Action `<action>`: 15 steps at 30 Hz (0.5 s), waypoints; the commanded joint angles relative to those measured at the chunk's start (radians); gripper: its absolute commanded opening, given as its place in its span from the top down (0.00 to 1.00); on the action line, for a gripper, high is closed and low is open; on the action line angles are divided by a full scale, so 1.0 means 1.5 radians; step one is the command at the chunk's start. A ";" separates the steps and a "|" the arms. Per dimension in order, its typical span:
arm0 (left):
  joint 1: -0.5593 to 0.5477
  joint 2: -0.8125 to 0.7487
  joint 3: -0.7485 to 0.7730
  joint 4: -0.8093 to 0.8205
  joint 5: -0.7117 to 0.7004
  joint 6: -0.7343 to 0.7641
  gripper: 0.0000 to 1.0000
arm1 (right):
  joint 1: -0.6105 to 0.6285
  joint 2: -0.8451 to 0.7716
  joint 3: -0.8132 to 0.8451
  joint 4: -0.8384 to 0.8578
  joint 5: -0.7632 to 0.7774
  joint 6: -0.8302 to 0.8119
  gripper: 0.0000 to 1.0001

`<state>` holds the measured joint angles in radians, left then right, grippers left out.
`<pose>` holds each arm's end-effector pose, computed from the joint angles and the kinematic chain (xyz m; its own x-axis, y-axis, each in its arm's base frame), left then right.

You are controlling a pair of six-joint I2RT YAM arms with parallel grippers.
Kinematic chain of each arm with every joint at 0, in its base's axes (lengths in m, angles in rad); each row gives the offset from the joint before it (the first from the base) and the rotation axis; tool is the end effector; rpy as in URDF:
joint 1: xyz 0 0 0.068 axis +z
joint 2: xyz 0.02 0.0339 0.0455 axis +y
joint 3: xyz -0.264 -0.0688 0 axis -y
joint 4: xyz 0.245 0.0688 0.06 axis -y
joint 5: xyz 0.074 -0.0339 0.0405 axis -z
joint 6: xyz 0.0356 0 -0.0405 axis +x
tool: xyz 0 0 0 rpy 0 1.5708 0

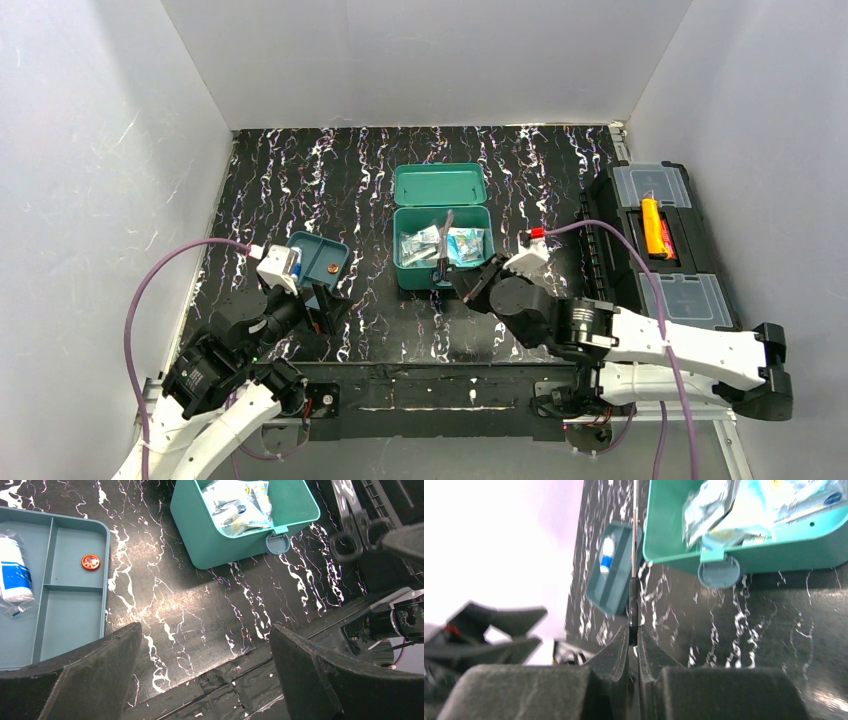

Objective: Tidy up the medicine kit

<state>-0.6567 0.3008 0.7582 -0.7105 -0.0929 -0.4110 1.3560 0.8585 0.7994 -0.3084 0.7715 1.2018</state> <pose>0.0552 -0.0384 0.3263 -0.3963 -0.1968 -0.8968 0.4128 0.8343 -0.3655 0.0644 0.1788 0.3230 -0.5515 0.6088 -0.5702 -0.1312 0.6118 0.7801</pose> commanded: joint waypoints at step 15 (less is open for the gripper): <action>-0.002 -0.003 -0.006 0.007 0.000 0.006 0.00 | -0.050 0.234 0.114 -0.079 0.277 0.372 0.99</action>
<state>-0.6567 0.2993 0.7582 -0.7101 -0.0929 -0.4114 1.2896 1.1587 0.9226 -0.3500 1.0916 1.5776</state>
